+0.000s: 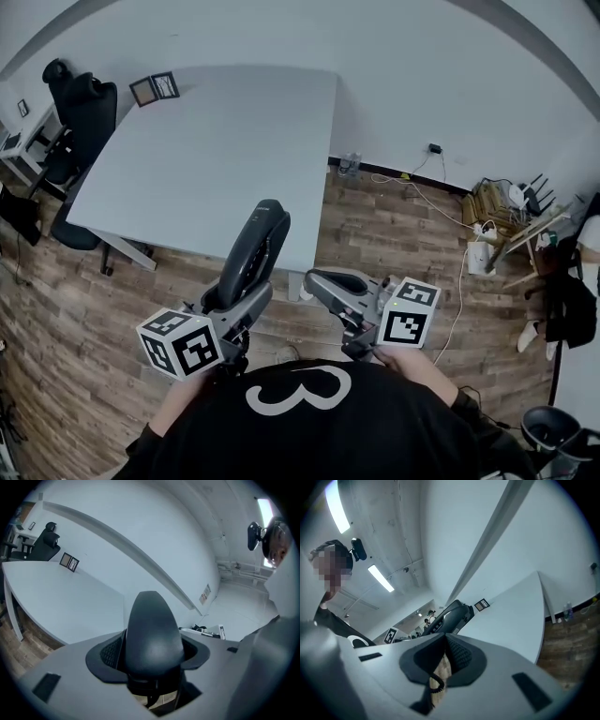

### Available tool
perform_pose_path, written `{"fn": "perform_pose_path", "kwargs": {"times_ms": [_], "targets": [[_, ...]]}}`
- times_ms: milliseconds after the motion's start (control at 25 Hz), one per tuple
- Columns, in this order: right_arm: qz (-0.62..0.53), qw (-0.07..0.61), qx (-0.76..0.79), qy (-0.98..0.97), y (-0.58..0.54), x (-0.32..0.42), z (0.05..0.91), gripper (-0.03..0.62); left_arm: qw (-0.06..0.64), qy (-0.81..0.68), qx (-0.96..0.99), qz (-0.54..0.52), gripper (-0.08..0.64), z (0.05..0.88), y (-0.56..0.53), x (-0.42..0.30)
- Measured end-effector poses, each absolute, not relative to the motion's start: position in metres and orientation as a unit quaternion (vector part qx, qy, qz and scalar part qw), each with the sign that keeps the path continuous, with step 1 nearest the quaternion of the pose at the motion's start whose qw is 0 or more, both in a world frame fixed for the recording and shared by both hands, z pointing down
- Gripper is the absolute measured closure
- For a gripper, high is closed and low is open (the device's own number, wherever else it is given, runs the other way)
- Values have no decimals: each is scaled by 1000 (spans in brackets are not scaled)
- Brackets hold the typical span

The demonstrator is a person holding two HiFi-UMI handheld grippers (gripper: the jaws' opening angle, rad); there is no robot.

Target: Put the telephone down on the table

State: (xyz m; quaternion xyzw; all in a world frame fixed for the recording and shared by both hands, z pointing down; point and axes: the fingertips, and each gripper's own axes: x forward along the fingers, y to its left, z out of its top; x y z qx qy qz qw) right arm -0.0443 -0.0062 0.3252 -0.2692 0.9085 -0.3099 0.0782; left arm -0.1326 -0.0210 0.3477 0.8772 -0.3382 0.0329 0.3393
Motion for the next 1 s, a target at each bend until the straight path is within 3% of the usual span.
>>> {"fn": "perform_pose_path", "kwargs": {"times_ms": [1000], "targets": [[-360, 65, -239, 900, -153, -11, 347, 581, 352, -389, 848, 72, 270, 376, -158, -104]]}}
